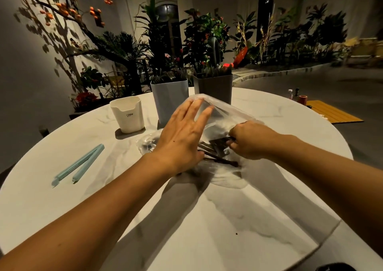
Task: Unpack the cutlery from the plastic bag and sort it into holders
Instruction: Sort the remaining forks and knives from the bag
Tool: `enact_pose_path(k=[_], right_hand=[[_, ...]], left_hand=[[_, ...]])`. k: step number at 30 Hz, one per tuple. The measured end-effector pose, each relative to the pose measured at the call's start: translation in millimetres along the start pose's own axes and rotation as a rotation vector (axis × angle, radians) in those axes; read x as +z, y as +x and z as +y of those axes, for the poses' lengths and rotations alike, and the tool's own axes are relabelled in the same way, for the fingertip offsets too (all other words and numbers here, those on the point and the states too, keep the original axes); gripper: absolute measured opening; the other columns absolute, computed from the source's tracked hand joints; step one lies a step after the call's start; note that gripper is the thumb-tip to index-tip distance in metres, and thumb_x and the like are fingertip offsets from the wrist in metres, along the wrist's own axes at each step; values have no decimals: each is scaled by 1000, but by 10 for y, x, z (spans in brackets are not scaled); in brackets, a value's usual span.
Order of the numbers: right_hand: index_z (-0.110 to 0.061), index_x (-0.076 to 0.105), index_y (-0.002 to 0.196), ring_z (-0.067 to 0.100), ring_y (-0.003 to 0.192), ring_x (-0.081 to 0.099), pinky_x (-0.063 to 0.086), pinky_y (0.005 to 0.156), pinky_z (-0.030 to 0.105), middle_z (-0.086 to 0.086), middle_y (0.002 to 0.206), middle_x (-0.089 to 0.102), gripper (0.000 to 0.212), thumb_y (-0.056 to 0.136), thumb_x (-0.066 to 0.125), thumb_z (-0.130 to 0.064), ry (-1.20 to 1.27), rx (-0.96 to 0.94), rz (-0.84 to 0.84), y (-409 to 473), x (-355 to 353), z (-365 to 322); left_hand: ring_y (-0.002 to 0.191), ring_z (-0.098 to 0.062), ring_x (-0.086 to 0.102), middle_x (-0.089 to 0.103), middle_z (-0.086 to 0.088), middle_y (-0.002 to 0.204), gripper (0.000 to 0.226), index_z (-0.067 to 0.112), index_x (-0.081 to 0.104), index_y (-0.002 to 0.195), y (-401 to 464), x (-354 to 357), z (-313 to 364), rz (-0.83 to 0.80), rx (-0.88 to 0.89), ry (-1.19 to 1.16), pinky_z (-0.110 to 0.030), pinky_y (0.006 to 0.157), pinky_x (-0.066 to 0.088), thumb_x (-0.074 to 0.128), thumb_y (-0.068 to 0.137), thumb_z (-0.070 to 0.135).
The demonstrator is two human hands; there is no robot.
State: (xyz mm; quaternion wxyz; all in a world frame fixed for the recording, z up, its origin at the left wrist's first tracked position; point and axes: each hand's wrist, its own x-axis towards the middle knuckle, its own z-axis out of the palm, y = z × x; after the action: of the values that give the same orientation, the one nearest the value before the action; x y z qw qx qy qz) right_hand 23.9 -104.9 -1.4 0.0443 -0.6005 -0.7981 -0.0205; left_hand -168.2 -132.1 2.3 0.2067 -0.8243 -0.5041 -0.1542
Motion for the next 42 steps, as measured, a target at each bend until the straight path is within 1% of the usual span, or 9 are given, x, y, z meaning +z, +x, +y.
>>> enact_pose_path(k=[9, 13, 22, 26, 29, 31, 33, 36, 42], right_hand=[[-21, 63, 103, 15, 82, 57, 45, 75, 27, -2, 89, 63, 56, 87, 48, -73, 102, 96, -35, 312, 148, -68], [-25, 59, 119, 13, 87, 54, 49, 84, 28, -6, 94, 57, 61, 80, 59, -73, 251, 122, 28, 396, 230, -139], [-28, 61, 108, 14, 85, 60, 51, 74, 27, -6, 94, 64, 41, 82, 70, -58, 430, 65, 42, 591, 396, -524], [-30, 53, 104, 14, 83, 54, 44, 74, 27, -6, 89, 57, 32, 89, 61, -56, 358, 7, 33, 628, 314, -588], [-22, 58, 101, 13, 78, 56, 51, 75, 30, -3, 84, 60, 25, 93, 62, -45, 341, -17, -33, 661, 264, -562], [-21, 63, 107, 17, 84, 59, 53, 81, 33, 1, 93, 66, 24, 94, 61, -41, 386, -20, -23, 647, 293, -517], [-20, 63, 113, 20, 90, 60, 53, 85, 35, 3, 103, 67, 24, 97, 57, -36, 370, -45, -4, 598, 309, -483], [-18, 57, 118, 22, 93, 58, 53, 87, 37, 6, 107, 64, 23, 101, 50, -32, 236, -112, -17, 556, 297, -468], [-22, 52, 124, 21, 94, 57, 54, 89, 37, 5, 112, 62, 23, 102, 52, -26, 293, -268, -130, 640, 285, -610]], left_hand=[[151, -23, 11, 23, -4, 160, 60, 19, 48, 132, 108, 312, 89, 128, -85, -195, -35, 126, 7, 69, 78, 5], [153, -25, -6, 6, -4, 165, 68, 21, 39, 140, 153, 358, 44, 12, -157, -76, -40, 124, -10, 70, 80, 18], [151, -26, -25, -18, -2, 166, 80, 34, 25, 149, 96, 428, -314, -146, -310, 19, -47, 121, -18, 67, 83, 19], [154, -24, 1, 18, -6, 163, 64, 25, 44, 139, 41, 470, -379, 66, -222, -203, -42, 125, -10, 58, 78, 18], [124, -19, 48, 59, -3, 119, 36, 18, 55, 108, 32, 434, -317, 152, -98, -414, -40, 126, 10, 46, 73, 22], [117, -14, 48, 60, -1, 116, 37, 20, 53, 115, 3, 405, -264, 100, -91, -383, -25, 123, -5, 43, 80, 27], [136, -15, 33, 47, -2, 142, 49, 21, 41, 138, -30, 446, -298, 15, -168, -321, -19, 115, -16, 47, 90, 28], [147, -17, 20, 29, -3, 158, 58, 20, 22, 152, -27, 497, -478, -136, -288, -283, -27, 122, -3, 43, 99, 30], [138, -22, 33, 43, -8, 148, 49, 14, 30, 144, 24, 538, -723, -210, -371, -216, -37, 125, 8, 37, 98, 32]])
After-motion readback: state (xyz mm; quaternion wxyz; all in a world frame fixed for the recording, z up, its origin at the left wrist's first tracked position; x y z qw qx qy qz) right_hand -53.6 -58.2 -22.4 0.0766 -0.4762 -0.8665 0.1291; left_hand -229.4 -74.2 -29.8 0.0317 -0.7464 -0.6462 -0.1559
